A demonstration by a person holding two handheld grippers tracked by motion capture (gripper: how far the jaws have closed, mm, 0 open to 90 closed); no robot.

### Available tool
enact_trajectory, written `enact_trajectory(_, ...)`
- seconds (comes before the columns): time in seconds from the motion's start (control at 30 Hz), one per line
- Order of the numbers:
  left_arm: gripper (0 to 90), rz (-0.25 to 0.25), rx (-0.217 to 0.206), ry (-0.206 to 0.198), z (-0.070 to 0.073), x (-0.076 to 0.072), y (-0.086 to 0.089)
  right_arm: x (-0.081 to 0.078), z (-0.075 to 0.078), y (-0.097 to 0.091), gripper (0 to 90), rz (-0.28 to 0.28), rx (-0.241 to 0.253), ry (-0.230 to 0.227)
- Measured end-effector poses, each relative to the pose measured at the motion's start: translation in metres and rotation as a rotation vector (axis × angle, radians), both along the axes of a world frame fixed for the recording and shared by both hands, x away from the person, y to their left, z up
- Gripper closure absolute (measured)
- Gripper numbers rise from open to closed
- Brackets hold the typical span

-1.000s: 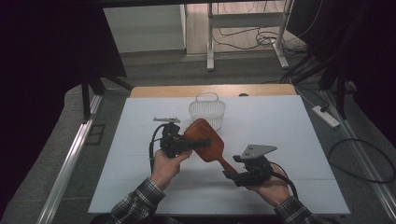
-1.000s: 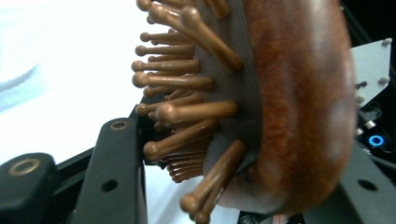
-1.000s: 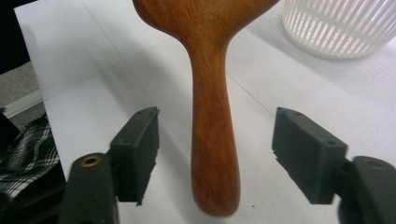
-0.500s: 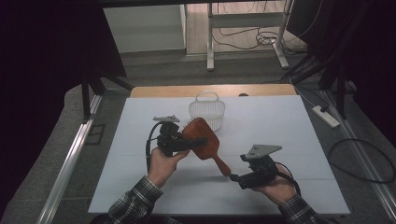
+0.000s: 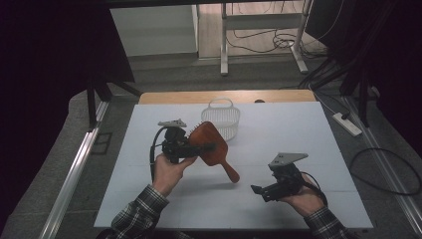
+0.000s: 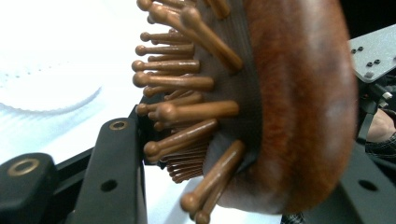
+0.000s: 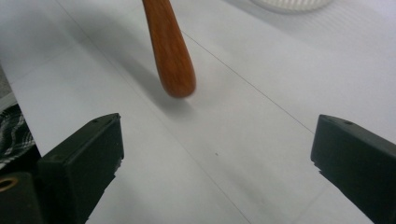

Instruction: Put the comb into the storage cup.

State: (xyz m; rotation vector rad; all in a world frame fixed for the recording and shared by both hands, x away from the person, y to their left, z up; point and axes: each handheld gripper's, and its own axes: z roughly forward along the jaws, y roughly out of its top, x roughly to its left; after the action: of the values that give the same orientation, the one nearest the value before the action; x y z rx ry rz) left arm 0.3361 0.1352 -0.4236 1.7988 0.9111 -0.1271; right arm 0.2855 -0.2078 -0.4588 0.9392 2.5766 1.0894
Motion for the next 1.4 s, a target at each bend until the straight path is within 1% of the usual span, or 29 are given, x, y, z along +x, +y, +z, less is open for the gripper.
enact_trajectory(0.07,51.5,0.009,0.000,-0.006,0.002,0.001,0.004,-0.001,0.001,-0.005,0.0,-0.004,0.004,0.007)
enact_trajectory(0.13,51.5,0.012,-0.001,-0.007,0.003,0.003,0.006,-0.001,0.001,-0.009,0.0,-0.005,0.003,0.000)
enact_trajectory(0.4,51.5,0.024,-0.001,-0.010,0.006,0.008,0.013,-0.004,0.003,-0.026,0.0,-0.040,0.007,-0.005)
enact_trajectory(0.53,51.5,0.033,-0.004,-0.011,0.009,0.011,0.017,-0.007,0.003,-0.035,0.0,-0.052,-0.008,-0.009)
enact_trajectory(0.67,51.5,0.041,-0.004,-0.015,0.012,0.015,0.020,-0.010,0.002,-0.043,0.0,-0.076,-0.027,-0.004)
enact_trajectory(0.73,51.5,0.045,-0.006,-0.015,0.013,0.016,0.021,-0.010,0.002,-0.045,0.0,-0.083,-0.028,-0.002)
enact_trajectory(0.77,51.5,0.043,-0.008,-0.012,0.014,0.017,0.022,-0.011,0.002,-0.048,0.0,-0.092,-0.029,0.002)
enact_trajectory(0.8,51.5,0.040,-0.013,-0.007,0.015,0.019,0.023,-0.013,0.002,-0.052,0.0,-0.111,-0.020,0.007)
enact_trajectory(0.87,51.5,0.039,-0.014,-0.006,0.016,0.020,0.024,-0.013,0.002,-0.054,0.0,-0.116,-0.021,0.008)
enact_trajectory(0.97,51.5,0.046,-0.012,-0.007,0.018,0.022,0.027,-0.016,0.001,-0.061,0.0,-0.138,-0.041,0.006)
enact_trajectory(1.0,51.5,0.049,-0.014,-0.006,0.018,0.024,0.028,-0.017,0.001,-0.065,0.0,-0.156,-0.055,0.009)
enact_trajectory(1.07,51.5,0.053,-0.019,-0.005,0.019,0.025,0.030,-0.019,0.000,-0.069,0.0,-0.174,-0.064,0.015)
enact_trajectory(1.13,51.5,0.055,-0.021,-0.003,0.019,0.026,0.031,-0.020,-0.001,-0.072,0.0,-0.183,-0.064,0.017)
enact_trajectory(1.17,51.5,0.059,-0.022,-0.002,0.020,0.027,0.032,-0.023,-0.001,-0.076,0.0,-0.202,-0.058,0.024)
enact_trajectory(1.3,51.5,0.070,-0.022,-0.001,0.023,0.030,0.035,-0.026,-0.001,-0.081,0.0,-0.221,-0.057,0.036)
enact_trajectory(1.4,51.5,0.072,-0.026,-0.003,0.027,0.033,0.037,-0.033,-0.002,-0.088,0.0,-0.241,-0.054,0.046)
